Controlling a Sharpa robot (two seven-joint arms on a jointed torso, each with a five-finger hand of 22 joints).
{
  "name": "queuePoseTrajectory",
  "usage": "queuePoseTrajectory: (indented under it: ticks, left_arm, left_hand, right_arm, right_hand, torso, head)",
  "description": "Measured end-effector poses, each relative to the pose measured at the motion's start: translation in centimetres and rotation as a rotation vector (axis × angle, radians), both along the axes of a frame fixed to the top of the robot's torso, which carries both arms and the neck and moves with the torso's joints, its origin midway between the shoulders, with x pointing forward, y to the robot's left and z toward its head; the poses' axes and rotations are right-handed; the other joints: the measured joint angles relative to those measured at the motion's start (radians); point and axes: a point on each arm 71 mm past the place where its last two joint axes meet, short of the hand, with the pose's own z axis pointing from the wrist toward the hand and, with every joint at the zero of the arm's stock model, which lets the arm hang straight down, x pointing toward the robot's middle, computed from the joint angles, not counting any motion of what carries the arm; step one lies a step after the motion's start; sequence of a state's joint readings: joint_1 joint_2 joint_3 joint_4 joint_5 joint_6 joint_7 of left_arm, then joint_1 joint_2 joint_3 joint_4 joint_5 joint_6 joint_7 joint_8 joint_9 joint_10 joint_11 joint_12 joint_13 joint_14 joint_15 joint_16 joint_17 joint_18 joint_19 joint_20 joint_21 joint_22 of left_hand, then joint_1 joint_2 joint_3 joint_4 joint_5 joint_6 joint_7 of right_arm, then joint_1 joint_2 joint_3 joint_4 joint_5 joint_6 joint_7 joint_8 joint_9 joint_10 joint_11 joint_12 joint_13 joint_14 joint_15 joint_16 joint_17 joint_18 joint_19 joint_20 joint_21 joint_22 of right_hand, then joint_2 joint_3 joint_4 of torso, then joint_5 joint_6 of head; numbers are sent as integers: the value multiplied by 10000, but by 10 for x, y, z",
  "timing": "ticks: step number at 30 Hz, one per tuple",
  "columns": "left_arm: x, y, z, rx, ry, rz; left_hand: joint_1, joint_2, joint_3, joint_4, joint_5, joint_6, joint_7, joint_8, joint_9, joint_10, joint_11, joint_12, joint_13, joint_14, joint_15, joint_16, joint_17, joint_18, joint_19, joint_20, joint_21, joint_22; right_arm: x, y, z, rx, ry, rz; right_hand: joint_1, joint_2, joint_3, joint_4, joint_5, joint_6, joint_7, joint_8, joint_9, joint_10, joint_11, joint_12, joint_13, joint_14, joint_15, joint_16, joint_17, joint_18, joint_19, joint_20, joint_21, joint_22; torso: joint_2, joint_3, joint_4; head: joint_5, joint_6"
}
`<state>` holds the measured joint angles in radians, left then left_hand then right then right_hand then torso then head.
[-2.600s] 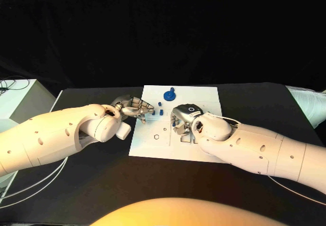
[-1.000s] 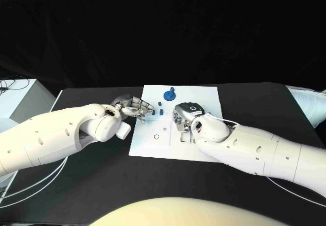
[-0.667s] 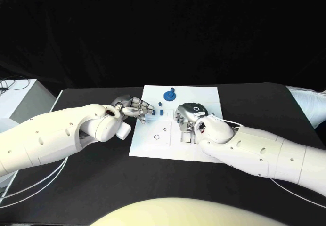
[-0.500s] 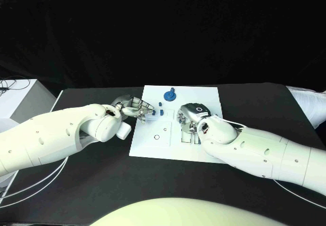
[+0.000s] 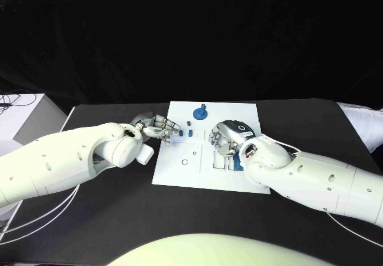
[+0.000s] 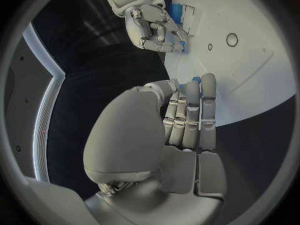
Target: Assemble the parts on the task board
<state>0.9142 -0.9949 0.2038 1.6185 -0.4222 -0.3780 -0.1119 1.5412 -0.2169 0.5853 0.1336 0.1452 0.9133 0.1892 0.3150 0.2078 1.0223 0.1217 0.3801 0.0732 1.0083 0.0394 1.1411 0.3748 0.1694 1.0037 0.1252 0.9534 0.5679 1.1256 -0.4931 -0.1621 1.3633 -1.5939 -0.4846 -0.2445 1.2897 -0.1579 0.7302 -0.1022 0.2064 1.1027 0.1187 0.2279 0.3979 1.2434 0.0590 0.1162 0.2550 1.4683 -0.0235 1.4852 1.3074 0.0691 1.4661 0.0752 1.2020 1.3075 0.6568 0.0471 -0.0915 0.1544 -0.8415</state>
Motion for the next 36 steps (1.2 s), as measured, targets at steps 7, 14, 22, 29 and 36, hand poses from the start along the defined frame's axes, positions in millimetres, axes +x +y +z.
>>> queuePoseTrajectory:
  ticks: [7, 14, 22, 29, 36]
  left_arm:
    - [0, 1, 0, 25, -7, 19]
    - [0, 2, 0, 42, -10, 36]
    - [0, 5, 1, 66, -35, 72]
    - [-1, 8, 2, 50, -79, 111]
    - [-1, 8, 4, -27, -141, 132]
  left_hand:
    - [11, 11, 144, -144, 0, 36, 36, -19, -25, 0, 0, 0, 0, 0, 1, -46, 9, 1, -88, -17, 158, 129]
    - [10, 11, 233, -233, 0, 36, 36, -40, -42, 0, 0, -38, 0, -1, 1, -86, 9, 1, -141, -2, 244, 208]
    - [11, 11, 274, -274, 0, 36, 36, -40, -54, 0, 0, -38, 0, -1, 2, -86, 9, 0, -232, -16, 341, 250]
    - [11, 11, 303, -302, 0, 36, 36, -76, -54, 36, 35, -38, 0, -2, 2, -85, 8, 0, -232, -17, 343, 281]
    - [11, 11, 302, -303, 0, 36, 36, -76, -65, 36, 35, -38, 0, -2, 2, -124, 17, 0, -232, -17, 390, 292]
  right_arm:
    - [6, -4, 15, 970, 574, 150]
    - [19, -5, 23, 1717, 1913, -88]
    - [29, -3, 17, 2431, 4274, -498]
    - [37, 0, 11, 3107, 6500, -927]
    - [41, 4, 5, 3557, 8289, -1275]
  right_hand:
    - [0, -1, -1, 1, -1, 0, 0, -1, 8, 0, 0, -25, 1, 0, 0, 0, 0, 0, 0, 0, 48, -1]
    - [-4, 2, -2, 1, -25, -1, -1, -1, 10, 0, 0, -30, 1, 0, 0, 0, 0, -1, 0, 0, 21, -1]
    - [-80, 77, -4, 1, -40, -35, 31, -20, 8, 0, 0, -68, -3, 0, 0, 0, 0, 0, 0, 1, -119, -2]
    - [-81, 76, -5, 0, -11, -70, 64, -22, 29, 0, 0, -107, -14, 0, 1, 0, 0, -1, 0, 1, -235, -2]
    - [-83, 75, -7, -2, 12, -72, 62, -22, 29, -2, 2, -63, -39, -1, 0, 0, 0, -1, 0, 1, -235, 6]
  torso:
    - [-2, -3, 0]
    - [-7, -19, 5]
    - [-8, -30, 28]
    - [-9, -42, 34]
    - [-18, -45, 34]
  head:
    - [36, 18]
    - [91, 46]
    - [167, 34]
    - [275, 5]
    - [331, -34]
